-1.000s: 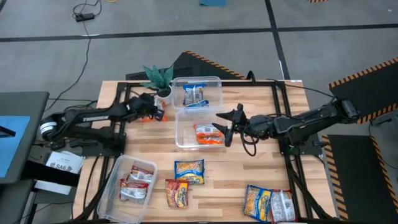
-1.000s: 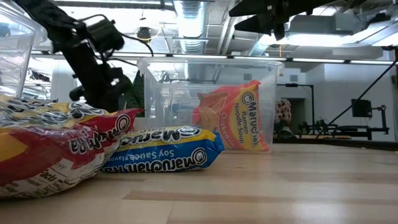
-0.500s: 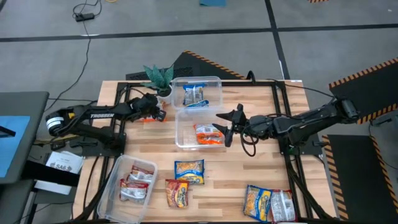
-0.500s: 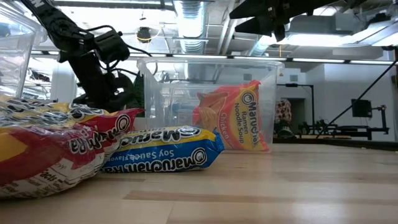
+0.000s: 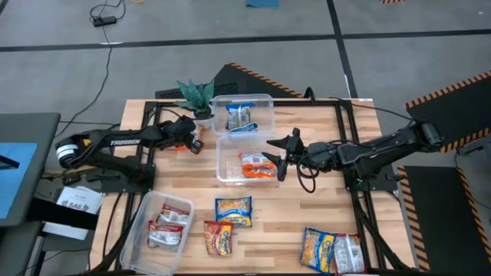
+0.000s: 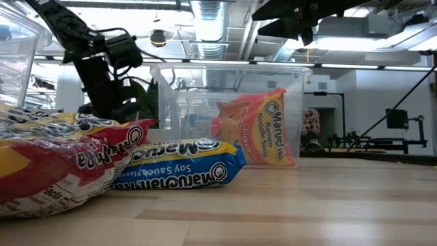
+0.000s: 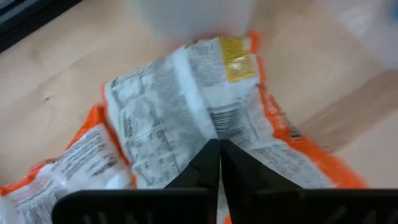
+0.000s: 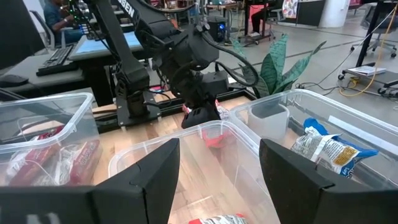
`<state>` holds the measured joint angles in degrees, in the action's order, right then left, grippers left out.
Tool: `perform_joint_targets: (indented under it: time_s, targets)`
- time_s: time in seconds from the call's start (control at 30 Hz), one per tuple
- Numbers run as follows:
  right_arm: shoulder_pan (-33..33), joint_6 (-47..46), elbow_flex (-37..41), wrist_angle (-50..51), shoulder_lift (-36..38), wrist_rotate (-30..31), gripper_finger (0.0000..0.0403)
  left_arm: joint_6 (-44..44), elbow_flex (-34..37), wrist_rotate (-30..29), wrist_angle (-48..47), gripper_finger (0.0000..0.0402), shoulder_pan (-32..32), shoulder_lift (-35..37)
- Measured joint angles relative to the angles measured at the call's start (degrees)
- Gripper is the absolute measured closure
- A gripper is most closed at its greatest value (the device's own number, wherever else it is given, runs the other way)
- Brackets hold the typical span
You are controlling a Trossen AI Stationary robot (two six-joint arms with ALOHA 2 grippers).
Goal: Sort Maruchan noodles
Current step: Put the orange noodle pack into the middle transparent bin
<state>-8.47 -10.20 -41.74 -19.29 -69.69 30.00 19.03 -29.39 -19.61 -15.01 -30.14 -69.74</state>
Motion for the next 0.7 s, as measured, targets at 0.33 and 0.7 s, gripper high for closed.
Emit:
perform_joint_targets:
  time_s: [0.33,0.7]
  targets:
    - [0.0,0.04,0.0,0.57,0.0,0.0,0.0159,0.16,-2.97,-7.39,-3.8,0.0401,9.52,11.11]
    - [0.0,-1.31,0.0,0.59,0.0,0.0,0.0159,8.58,2.49,-4.47,-5.26,0.0383,12.51,11.11]
